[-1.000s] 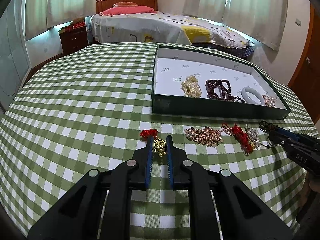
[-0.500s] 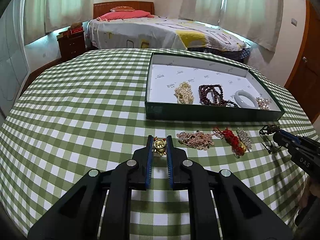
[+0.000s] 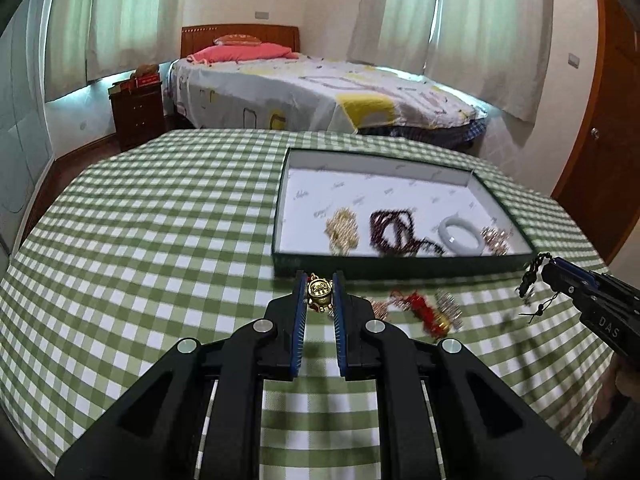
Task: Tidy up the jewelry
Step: 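Grasp the red flower charm with left tool while right tool grasps black keychain, then carry the charm with left tool while right tool carries keychain into the box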
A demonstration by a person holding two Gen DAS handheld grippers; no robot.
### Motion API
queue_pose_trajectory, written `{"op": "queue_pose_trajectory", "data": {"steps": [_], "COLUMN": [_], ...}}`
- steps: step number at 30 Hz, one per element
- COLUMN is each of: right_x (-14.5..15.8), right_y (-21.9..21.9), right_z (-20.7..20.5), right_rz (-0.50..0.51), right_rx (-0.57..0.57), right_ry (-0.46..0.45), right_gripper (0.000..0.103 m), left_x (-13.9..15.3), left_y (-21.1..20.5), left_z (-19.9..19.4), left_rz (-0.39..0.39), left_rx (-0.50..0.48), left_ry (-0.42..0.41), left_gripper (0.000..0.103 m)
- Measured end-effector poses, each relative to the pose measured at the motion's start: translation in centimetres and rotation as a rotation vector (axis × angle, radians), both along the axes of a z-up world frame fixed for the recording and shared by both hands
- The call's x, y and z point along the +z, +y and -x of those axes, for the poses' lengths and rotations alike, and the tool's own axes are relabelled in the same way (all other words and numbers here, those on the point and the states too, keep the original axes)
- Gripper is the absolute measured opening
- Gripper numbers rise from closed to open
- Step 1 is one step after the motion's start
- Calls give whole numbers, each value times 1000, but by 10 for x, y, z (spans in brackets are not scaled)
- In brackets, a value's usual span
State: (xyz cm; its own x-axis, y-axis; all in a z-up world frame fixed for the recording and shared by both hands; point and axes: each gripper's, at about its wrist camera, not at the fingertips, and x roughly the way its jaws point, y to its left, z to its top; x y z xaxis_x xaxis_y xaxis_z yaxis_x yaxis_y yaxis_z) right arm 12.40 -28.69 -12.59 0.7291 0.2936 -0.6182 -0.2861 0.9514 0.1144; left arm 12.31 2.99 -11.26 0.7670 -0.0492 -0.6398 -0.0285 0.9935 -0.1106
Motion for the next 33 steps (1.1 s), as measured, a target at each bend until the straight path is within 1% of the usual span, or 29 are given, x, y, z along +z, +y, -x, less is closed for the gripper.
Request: {"op": "queue_pose_trajectory", "data": {"steps": [8, 11, 15, 19, 23, 26, 30, 33], "right_x": [35, 44, 54, 62, 60, 51, 29, 4], "right_y": [-2, -1, 0, -4, -7, -8, -8, -8], "right_z": [-11, -22, -40, -65, -89, -108, -136, -155], "right_rz": [-11, -15, -10, -13, -16, -20, -9, -3], "right_rx": [2, 3, 10, 2, -6, -8, -4, 0], "right_ry": [-91, -119, -153, -180, -186, -169, -114, -44], "right_gripper": [17, 17, 17, 17, 17, 17, 17, 17], "left_x": [33, 42, 52, 54, 48, 37, 8, -14], "left_y": [-12, -16, -23, -26, -29, -32, -33, -30], "left_z": [-16, -32, -59, -93, -124, -152, -187, -205], "left_rz": [18, 24, 4, 16, 8, -6, -18, -15], "left_rx": [-38, -56, -69, -75, -77, -79, -77, -75], "left_ry": [-75, -96, -128, -124, -115, -88, -17, 48], "left_gripper": [13, 13, 13, 13, 13, 13, 13, 13]}}
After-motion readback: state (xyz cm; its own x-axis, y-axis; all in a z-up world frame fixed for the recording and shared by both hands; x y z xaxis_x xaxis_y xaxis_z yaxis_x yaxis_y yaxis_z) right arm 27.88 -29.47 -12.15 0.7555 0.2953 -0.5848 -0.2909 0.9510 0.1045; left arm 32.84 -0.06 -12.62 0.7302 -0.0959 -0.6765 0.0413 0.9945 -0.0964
